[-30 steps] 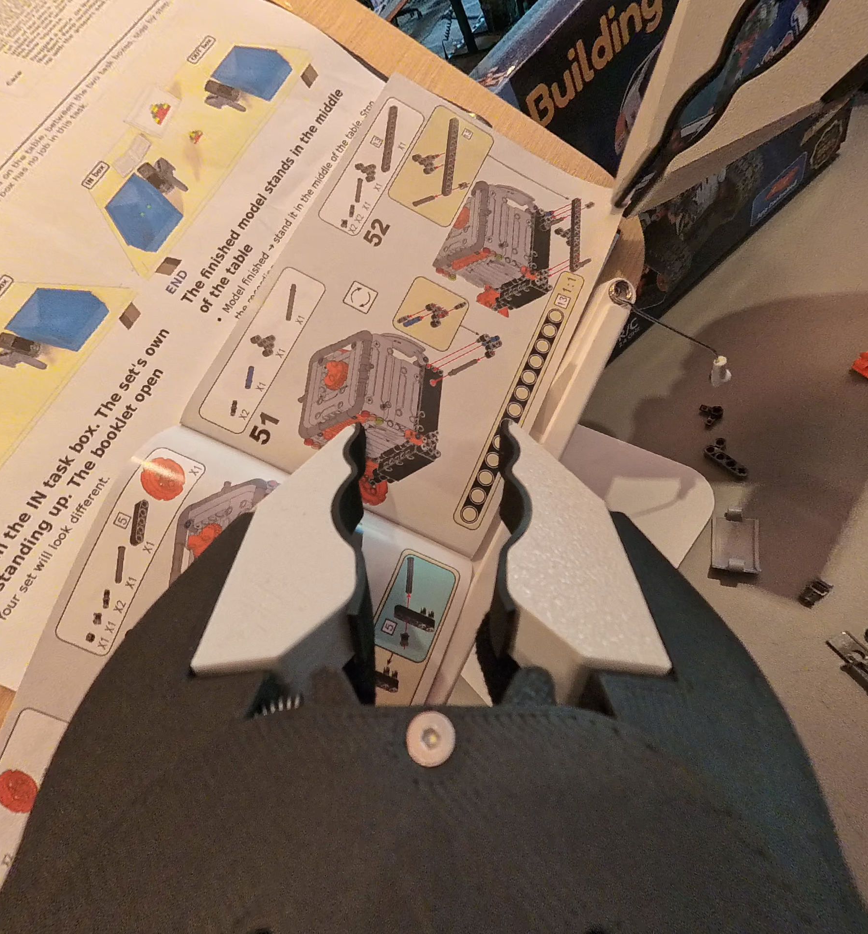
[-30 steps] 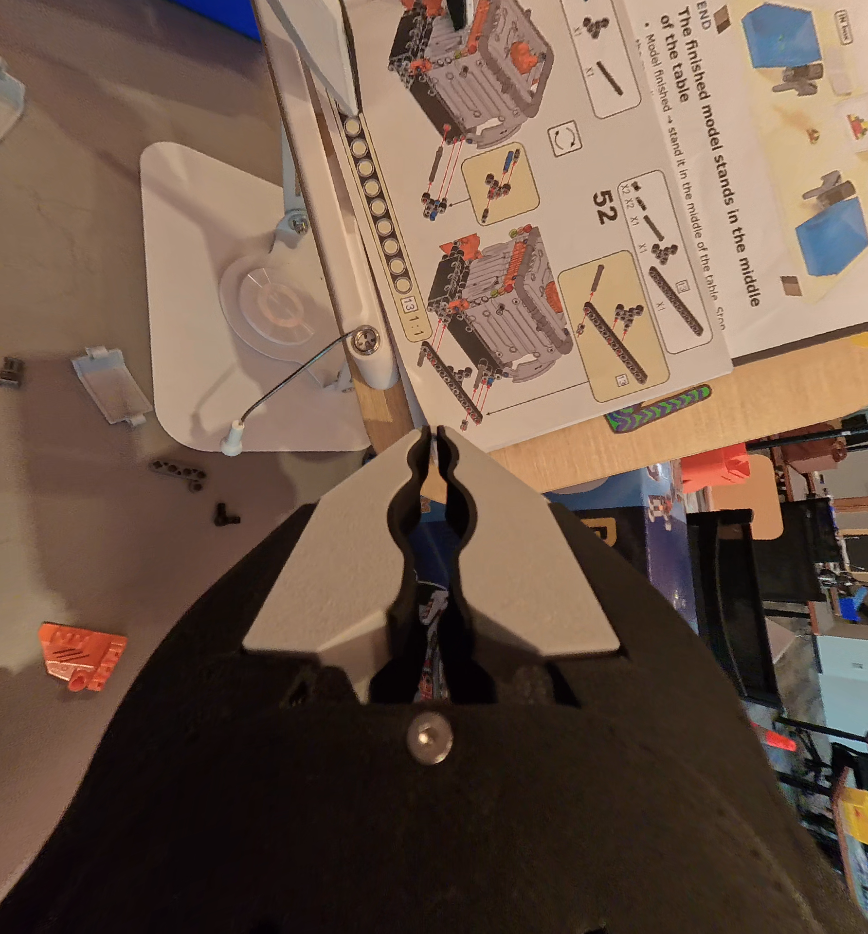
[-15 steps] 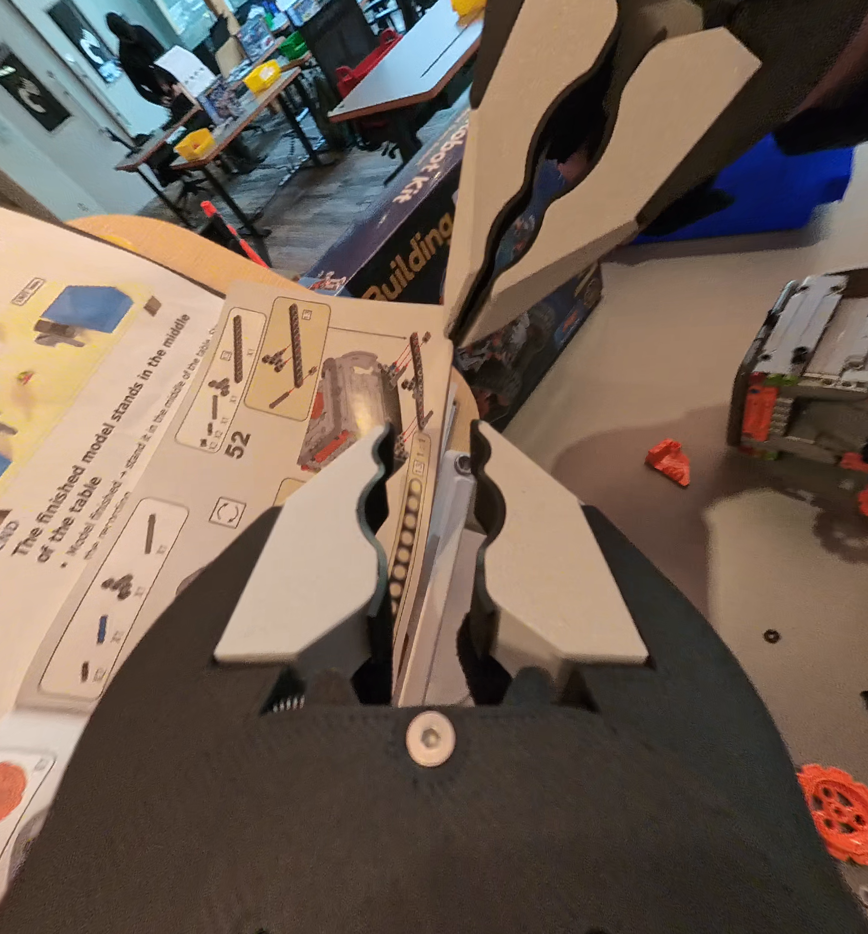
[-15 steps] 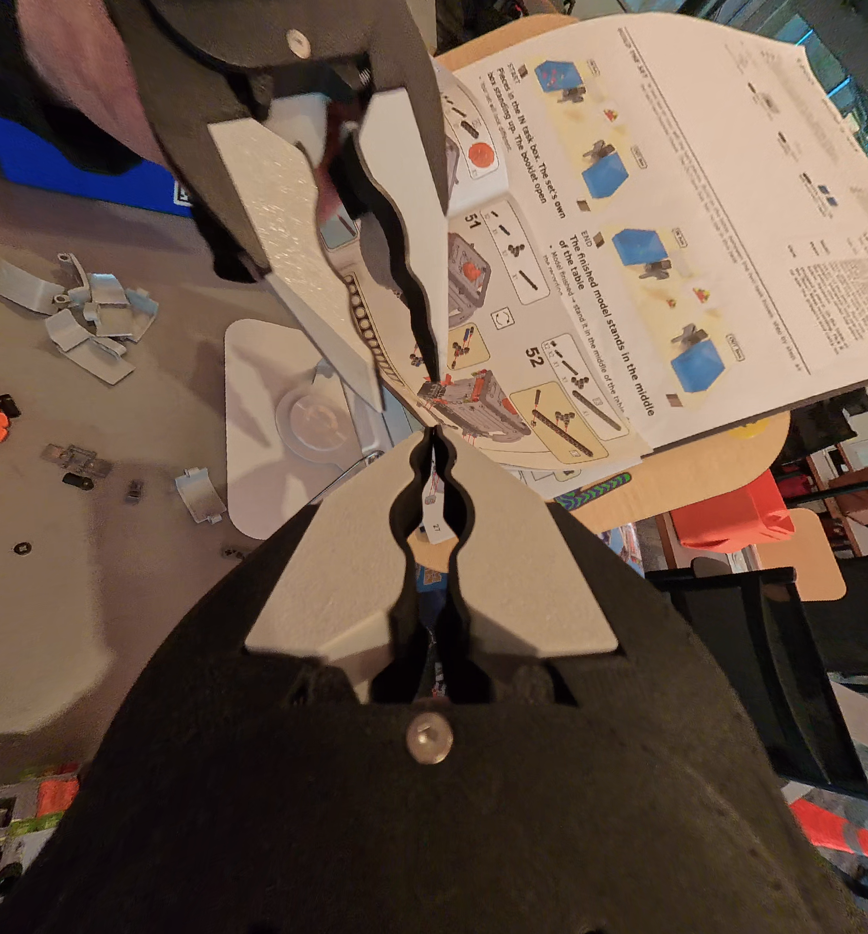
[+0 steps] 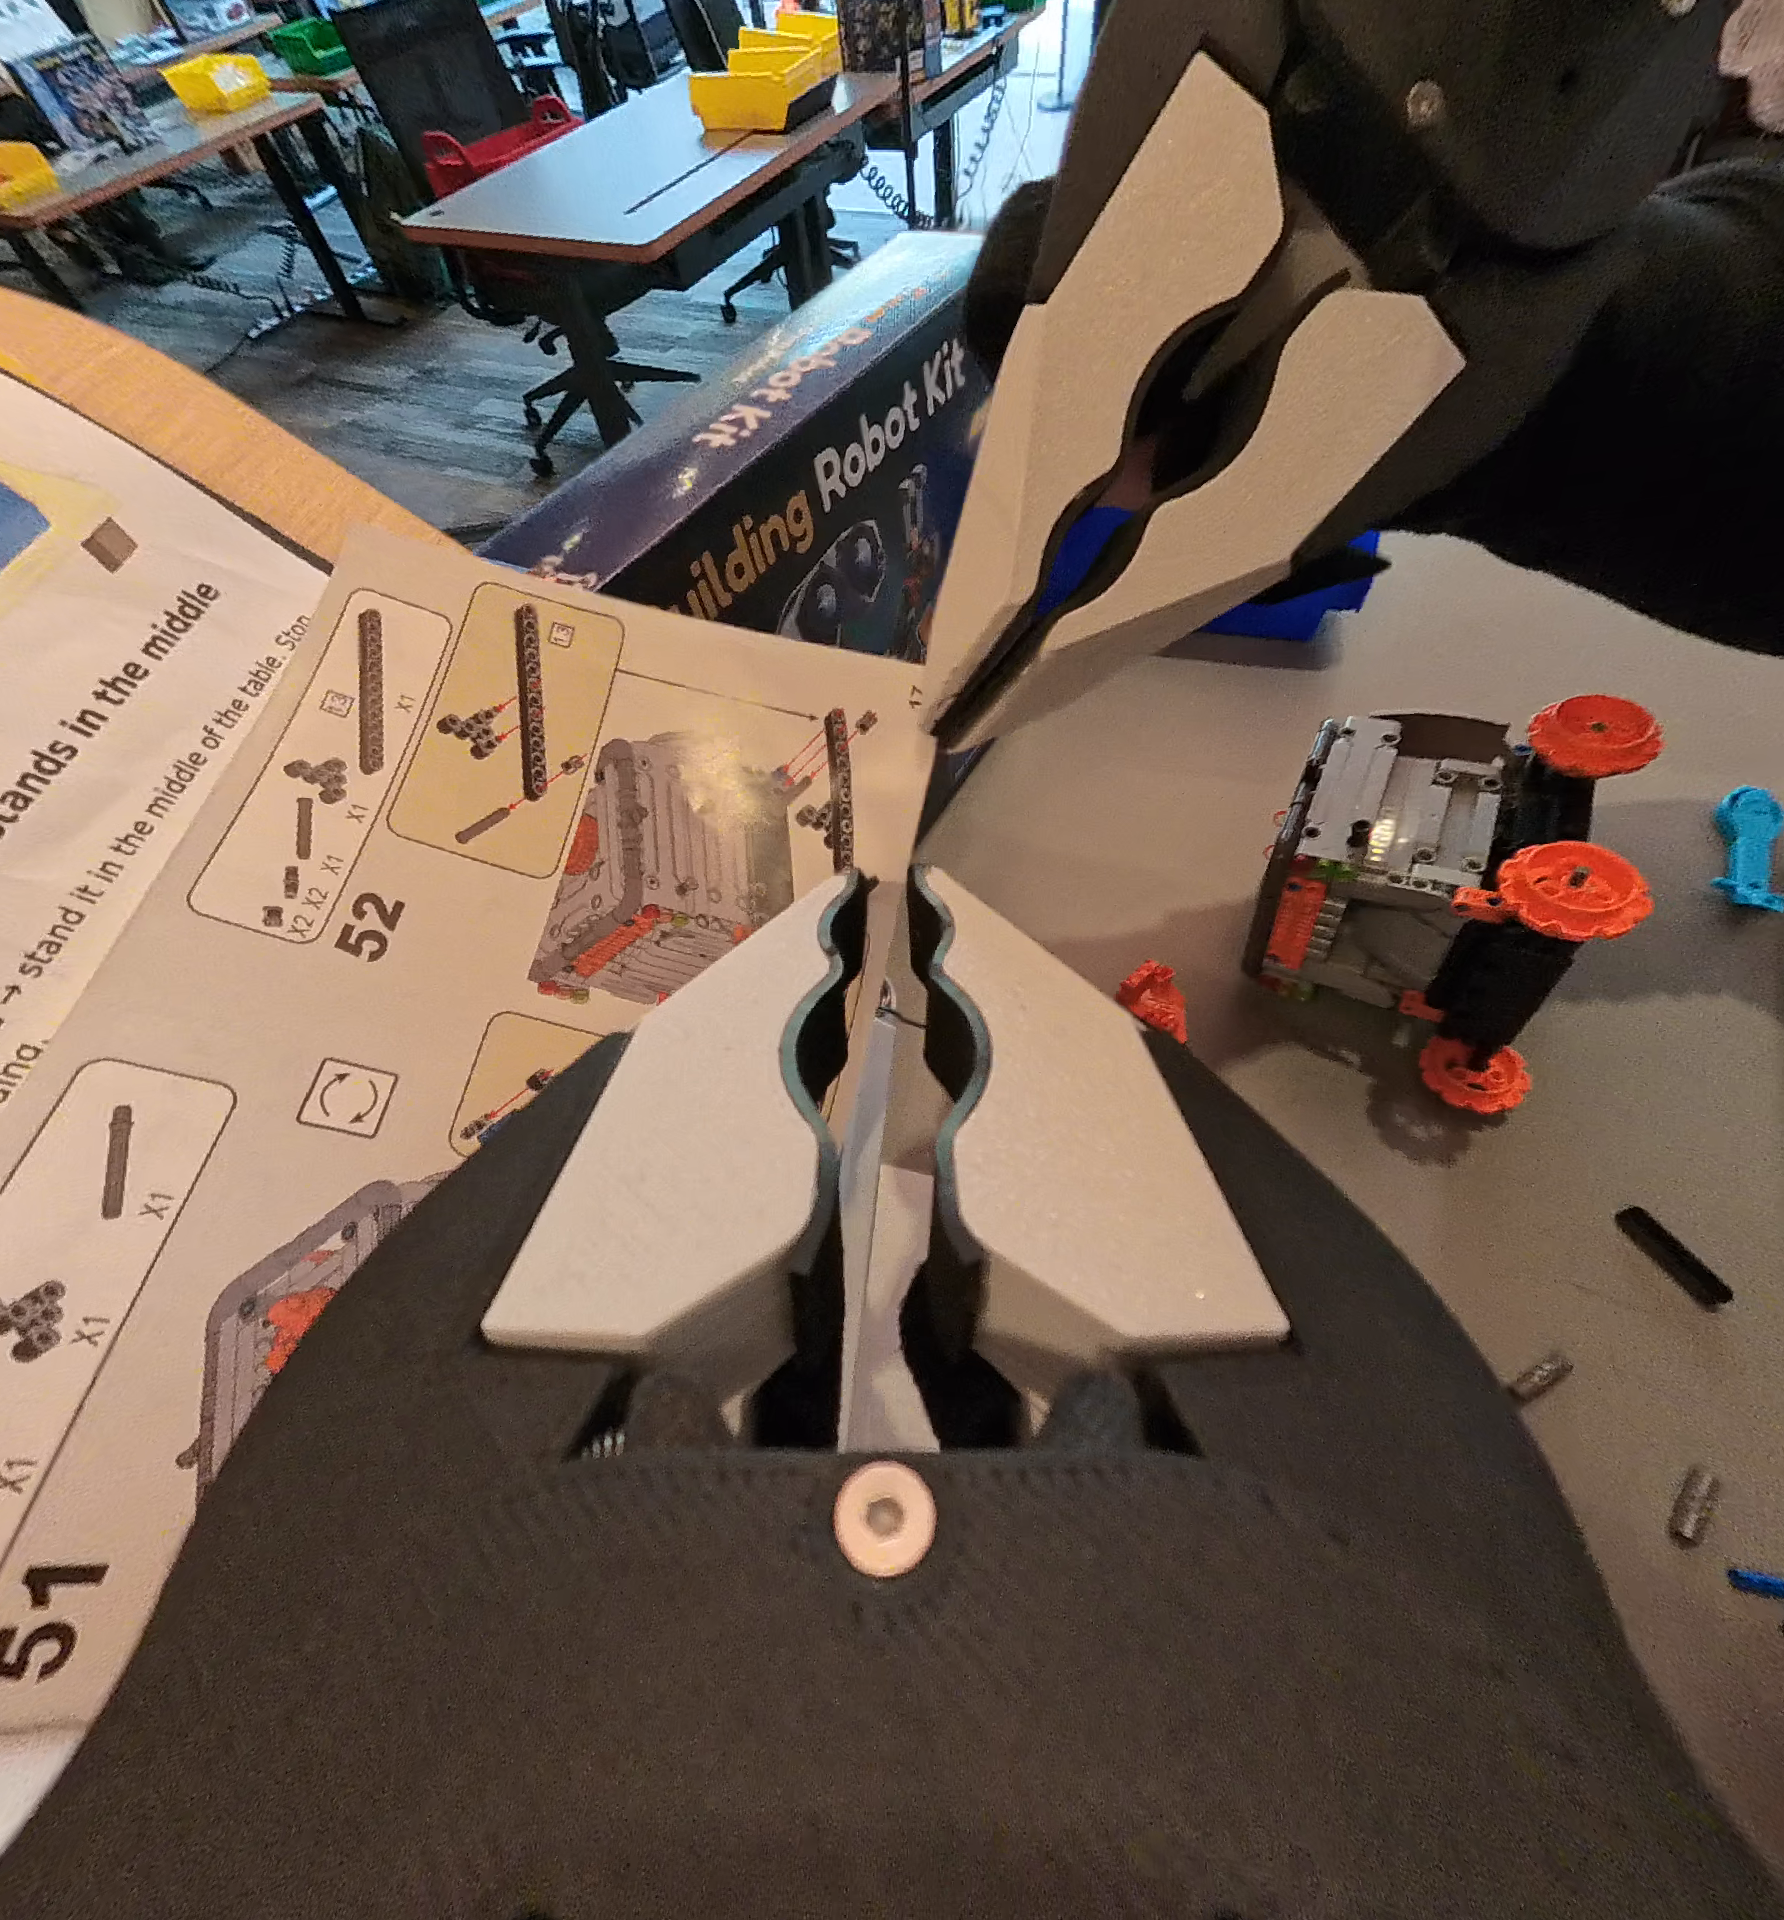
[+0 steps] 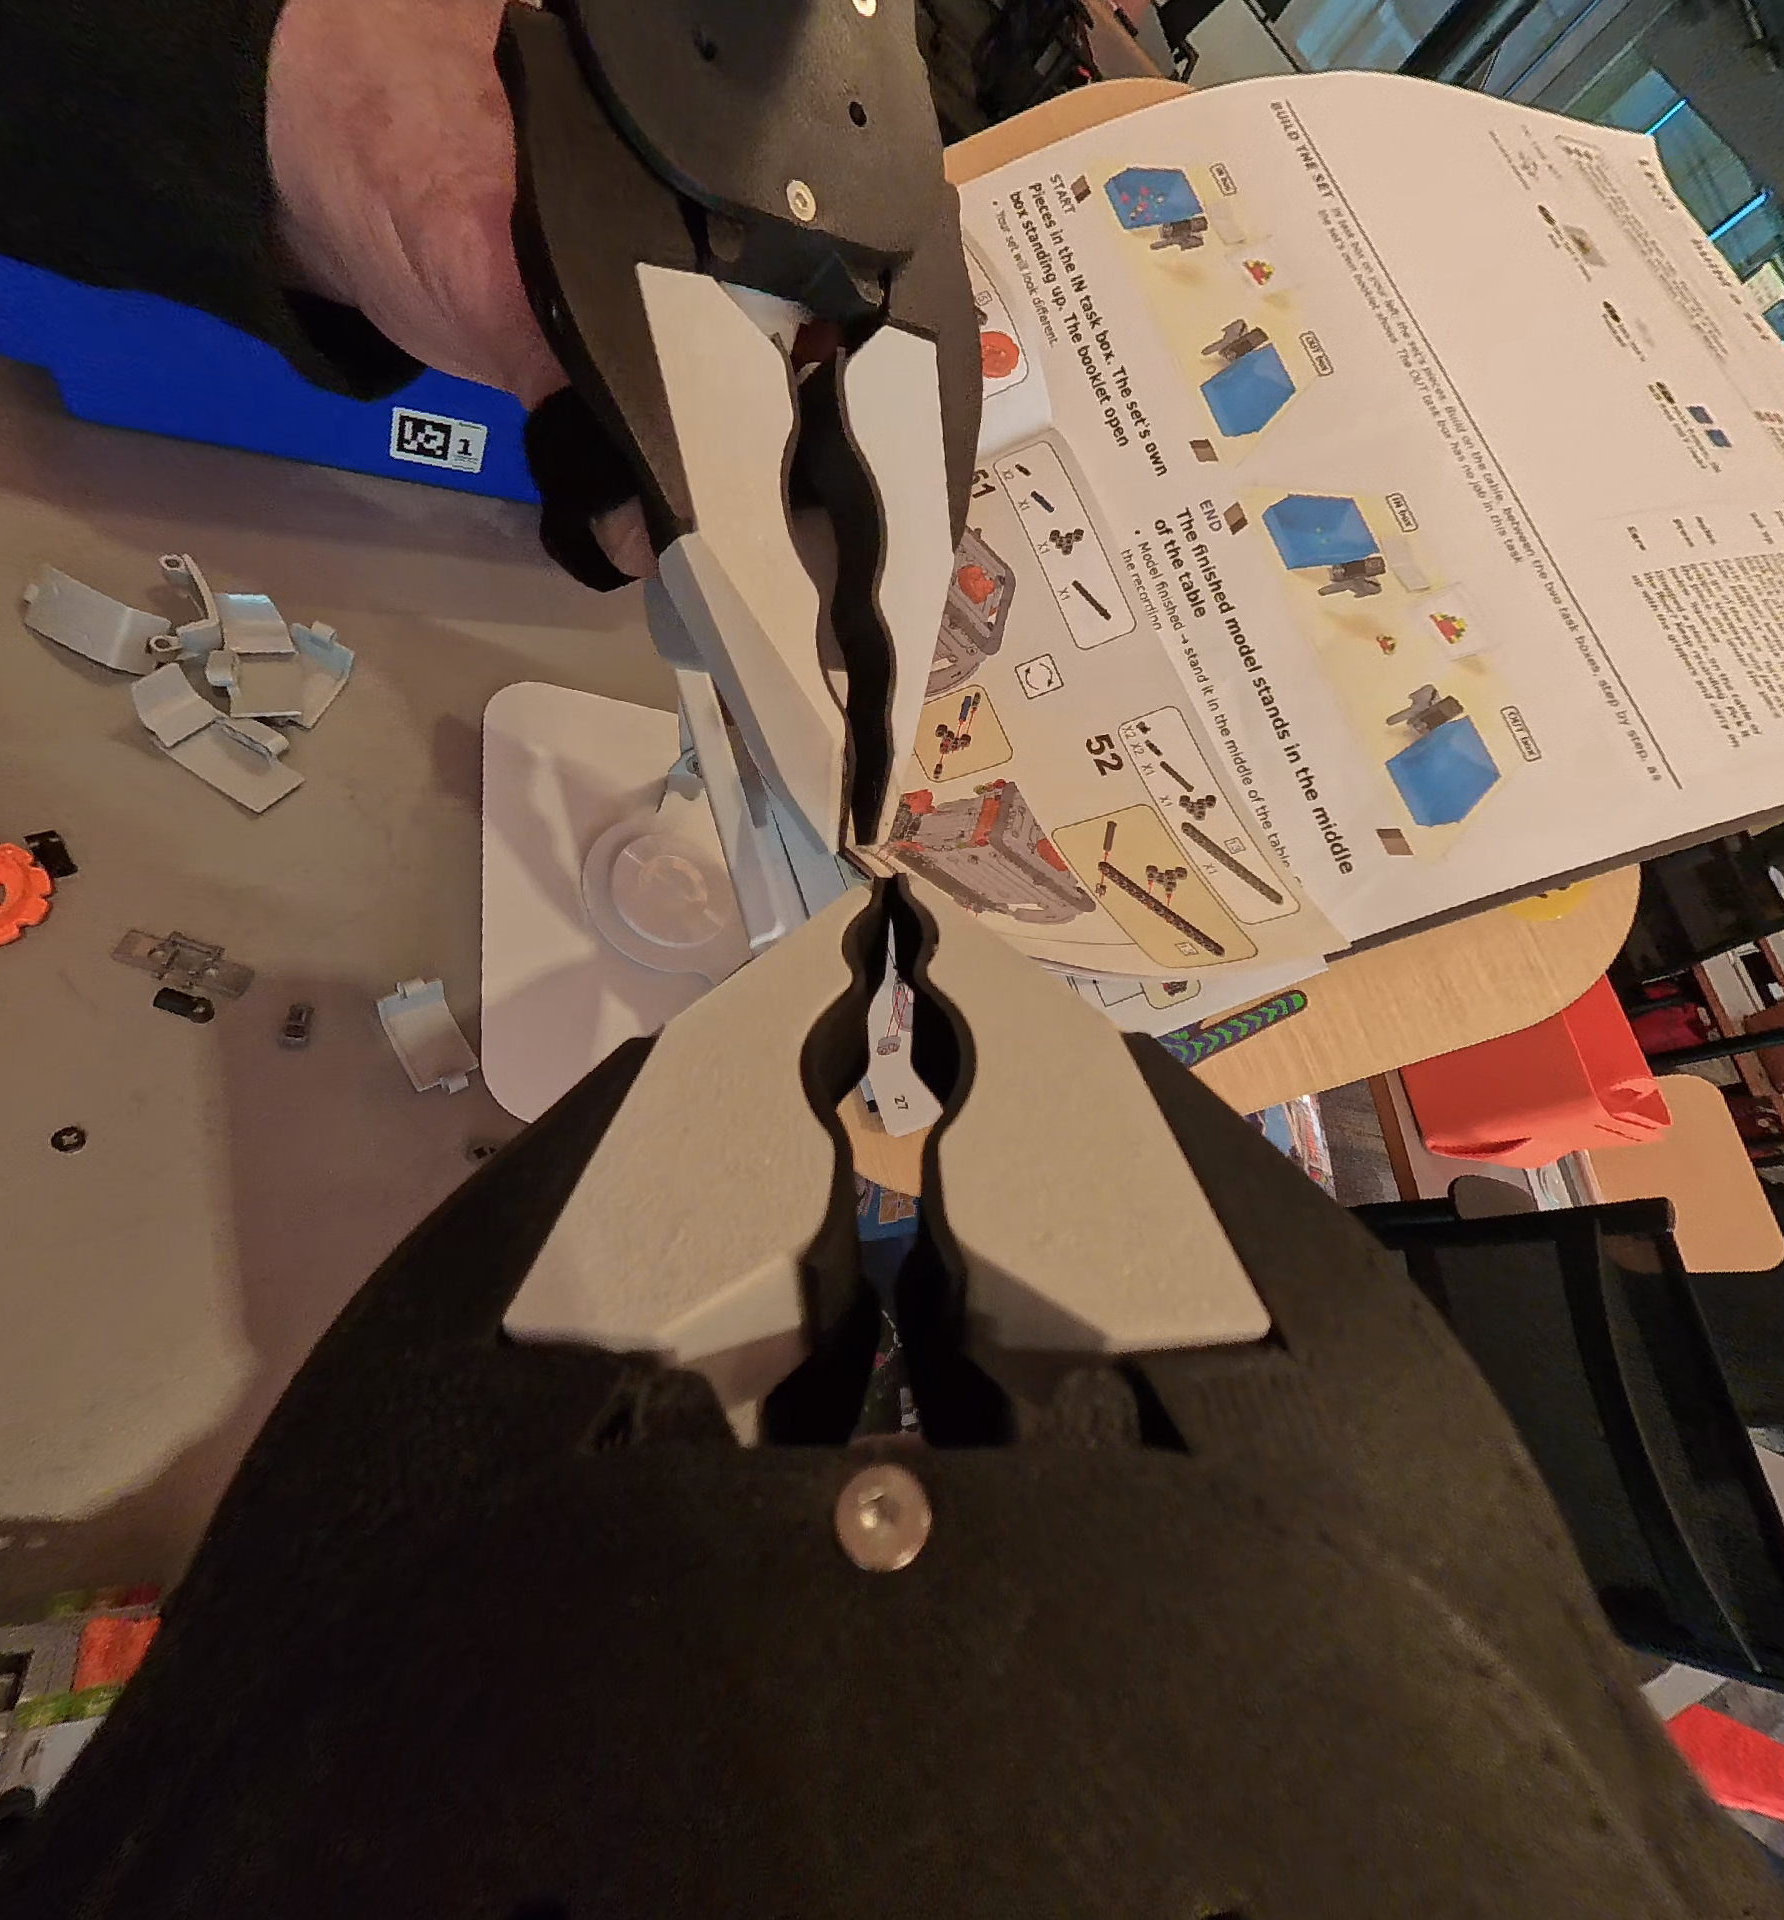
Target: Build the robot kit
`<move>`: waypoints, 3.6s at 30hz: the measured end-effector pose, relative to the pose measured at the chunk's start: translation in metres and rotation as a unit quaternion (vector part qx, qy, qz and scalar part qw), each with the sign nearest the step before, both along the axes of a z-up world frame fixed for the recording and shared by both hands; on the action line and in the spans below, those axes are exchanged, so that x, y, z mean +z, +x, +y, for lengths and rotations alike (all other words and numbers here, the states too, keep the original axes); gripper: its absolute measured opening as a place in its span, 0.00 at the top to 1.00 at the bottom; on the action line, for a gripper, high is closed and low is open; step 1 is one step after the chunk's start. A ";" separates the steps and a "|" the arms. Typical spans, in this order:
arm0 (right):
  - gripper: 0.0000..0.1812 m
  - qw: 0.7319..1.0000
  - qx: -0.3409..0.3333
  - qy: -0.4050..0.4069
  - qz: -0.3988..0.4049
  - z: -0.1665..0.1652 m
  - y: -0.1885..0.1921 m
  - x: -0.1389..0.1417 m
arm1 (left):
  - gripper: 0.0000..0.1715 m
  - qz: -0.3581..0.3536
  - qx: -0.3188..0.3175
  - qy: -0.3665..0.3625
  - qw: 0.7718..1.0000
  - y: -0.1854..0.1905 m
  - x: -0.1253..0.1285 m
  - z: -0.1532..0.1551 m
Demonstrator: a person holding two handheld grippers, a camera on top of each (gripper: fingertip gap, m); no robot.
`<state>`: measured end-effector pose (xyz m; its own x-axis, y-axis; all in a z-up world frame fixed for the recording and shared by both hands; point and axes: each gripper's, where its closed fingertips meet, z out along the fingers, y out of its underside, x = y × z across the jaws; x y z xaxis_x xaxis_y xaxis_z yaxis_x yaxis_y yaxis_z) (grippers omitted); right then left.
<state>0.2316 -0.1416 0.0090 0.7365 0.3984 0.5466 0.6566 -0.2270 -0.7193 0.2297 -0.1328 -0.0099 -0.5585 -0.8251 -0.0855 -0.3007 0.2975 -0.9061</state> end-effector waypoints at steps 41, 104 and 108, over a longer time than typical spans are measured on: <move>0.91 0.986 -0.053 -0.013 0.155 0.041 -0.016 -0.002 | 1.00 -0.131 0.071 -0.131 0.980 -0.057 0.059 0.035; 1.00 0.968 -0.054 0.046 0.241 0.176 -0.158 -0.042 | 1.00 0.022 0.122 -0.336 0.934 -0.138 -0.008 0.199; 1.00 0.961 -0.079 0.058 0.259 0.175 -0.151 -0.040 | 1.00 0.020 0.131 -0.320 0.938 -0.140 -0.010 0.199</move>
